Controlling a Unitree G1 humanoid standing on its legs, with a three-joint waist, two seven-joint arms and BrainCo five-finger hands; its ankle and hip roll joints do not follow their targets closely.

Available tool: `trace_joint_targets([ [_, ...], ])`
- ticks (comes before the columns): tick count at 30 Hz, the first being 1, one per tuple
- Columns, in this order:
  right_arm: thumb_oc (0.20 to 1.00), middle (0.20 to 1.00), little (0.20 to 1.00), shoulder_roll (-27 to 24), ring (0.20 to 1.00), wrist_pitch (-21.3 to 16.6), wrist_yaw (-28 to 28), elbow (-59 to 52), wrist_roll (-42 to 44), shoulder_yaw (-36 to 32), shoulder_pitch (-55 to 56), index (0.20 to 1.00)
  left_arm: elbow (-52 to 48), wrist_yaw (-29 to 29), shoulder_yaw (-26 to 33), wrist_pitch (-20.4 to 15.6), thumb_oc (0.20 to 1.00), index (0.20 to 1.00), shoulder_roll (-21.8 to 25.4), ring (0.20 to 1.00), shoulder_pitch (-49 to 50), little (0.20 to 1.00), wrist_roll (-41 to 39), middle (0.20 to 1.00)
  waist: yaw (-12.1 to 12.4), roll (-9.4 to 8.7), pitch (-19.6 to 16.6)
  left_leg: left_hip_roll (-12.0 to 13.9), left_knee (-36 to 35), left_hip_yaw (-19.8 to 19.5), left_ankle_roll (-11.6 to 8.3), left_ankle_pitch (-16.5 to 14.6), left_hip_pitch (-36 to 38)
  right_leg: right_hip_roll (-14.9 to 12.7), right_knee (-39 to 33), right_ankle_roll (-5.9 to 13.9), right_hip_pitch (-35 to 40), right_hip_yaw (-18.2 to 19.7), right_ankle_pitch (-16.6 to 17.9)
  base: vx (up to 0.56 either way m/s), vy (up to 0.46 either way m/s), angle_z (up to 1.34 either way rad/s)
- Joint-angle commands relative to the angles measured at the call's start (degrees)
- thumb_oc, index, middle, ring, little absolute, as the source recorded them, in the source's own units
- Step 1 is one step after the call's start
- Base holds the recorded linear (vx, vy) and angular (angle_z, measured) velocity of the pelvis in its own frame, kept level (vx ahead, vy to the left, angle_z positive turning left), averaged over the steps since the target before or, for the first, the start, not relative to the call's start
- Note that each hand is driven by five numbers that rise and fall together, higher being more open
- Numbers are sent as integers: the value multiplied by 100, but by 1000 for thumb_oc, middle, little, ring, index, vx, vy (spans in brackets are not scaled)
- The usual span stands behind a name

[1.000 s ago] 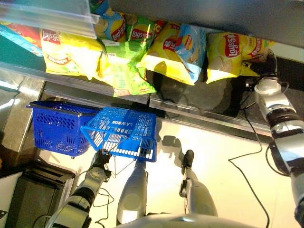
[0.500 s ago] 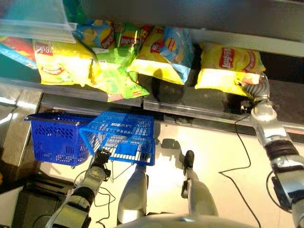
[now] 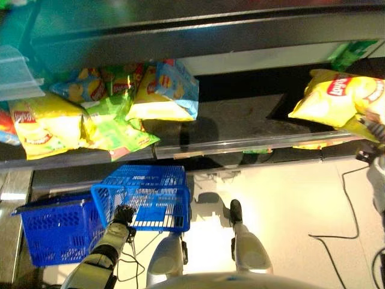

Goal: Pick up the snacks into the basket

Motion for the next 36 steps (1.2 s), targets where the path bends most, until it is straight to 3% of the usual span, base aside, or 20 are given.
trace_joint_targets([
  [1, 200, 200, 200, 73, 200, -309, 785, -1221, 105, -561, 921, 200, 683, -29, 315, 3, 200, 200, 253, 200, 97, 200, 244, 200, -64, -158, -612, -308, 4, 53, 265, -408, -45, 264, 53, 68, -55, 280, -272, 40, -60, -13],
  [4, 200, 200, 200, 278, 200, -265, 932, -1530, 115, -666, 1265, 200, 699, -47, 377, -2, 200, 200, 241, 200, 138, 200, 235, 200, -80, -163, -656, -291, 4, 78, 255, -411, -38, 281, 55, 57, -57, 307, -274, 10, -35, -19],
  [5, 200, 200, 200, 618, 200, -193, 1413, -2015, 111, -582, 1844, 200, 741, -88, 554, -27, 200, 200, 208, 200, 226, 200, 205, 200, -174, -177, -687, -250, 4, 134, 234, -402, -35, 317, 64, 41, -87, 352, -268, -10, -36, -13],
  [7, 200, 200, 200, 670, 200, -73, 1680, -2209, -22, -627, 2127, 200, 764, -152, 641, -17, 200, 200, 218, 200, 250, 200, 224, 200, -210, -179, -712, -228, 4, 156, 223, -398, -46, 329, 65, 35, -94, 363, -274, -4, -53, -15],
  [9, 200, 200, 200, 889, 200, -3, 2204, -2109, -135, -78, 2693, 200, 771, -189, 822, -71, 200, 200, 197, 200, 296, 200, 115, 200, -300, -194, -718, -192, 4, 234, 189, -368, -53, 376, 69, 16, -140, 422, -238, -19, -60, -15],
  [11, 200, 200, 200, 785, 200, 64, 2464, -2079, -654, 103, 3022, 200, 704, -215, 872, -88, 200, 200, 162, 200, 312, 200, 115, 200, -335, -198, -721, -166, 4, 265, 172, -356, -64, 400, 67, 10, -167, 439, -229, -24, -41, -13],
  [16, 200, 200, 200, 809, 200, 109, 2388, -1158, -1500, 695, 3240, 200, 477, -114, 849, -138, 200, 200, 97, 200, 286, 200, -129, 200, -394, -207, -687, -130, 4, 310, 134, -318, -103, 440, 62, -6, -237, 488, -202, -29, -30, -10],
  [17, 200, 200, 200, 919, 200, 150, 2126, -192, -2046, 1084, 3111, 200, 276, 39, 770, -192, 200, 200, 91, 200, 171, 200, -340, 200, -407, -214, -650, -104, 4, 322, 113, -284, -139, 464, 63, -13, -281, 491, -188, -41, -40, -6],
  [23, 200, 200, 200, 1216, 200, 259, 1425, 1435, -2748, 1703, 2426, 200, -243, 348, 487, -299, 200, 200, 178, 200, -134, 200, -782, 200, -418, -241, -493, -71, 4, 282, 94, -221, -229, 503, 79, -32, -372, 477, -162, -57, -40, -3],
  [24, 200, 200, 200, 1426, 200, 224, 1122, 1857, -2980, 2264, 1927, 200, -321, 788, 6, -435, 200, 200, -361, 200, -529, 200, -803, 200, -472, -308, -351, -75, 4, 274, 100, -187, -325, 535, 94, -37, -488, 497, -128, -144, -64, -3],
  [30, 200, 200, 200, 2136, 200, 212, 363, 2637, -2672, 3267, 806, 200, -903, 1147, -933, -567, 200, 200, -883, 200, -774, 200, -976, 200, -330, -381, 142, -141, 4, 92, 134, 23, -737, 542, 144, -64, -854, 364, -9, -134, -78, 1],
  [36, 200, 200, 200, 2671, 200, 214, -238, 2989, -2511, 4240, -451, 200, -823, 1335, -1611, -599, 200, 200, -1233, 200, -1349, 200, -1063, 200, -210, -373, 497, -177, 4, -4, 147, 152, -1070, 555, 204, -70, -1169, 311, 71, -94, -47, 9],
])
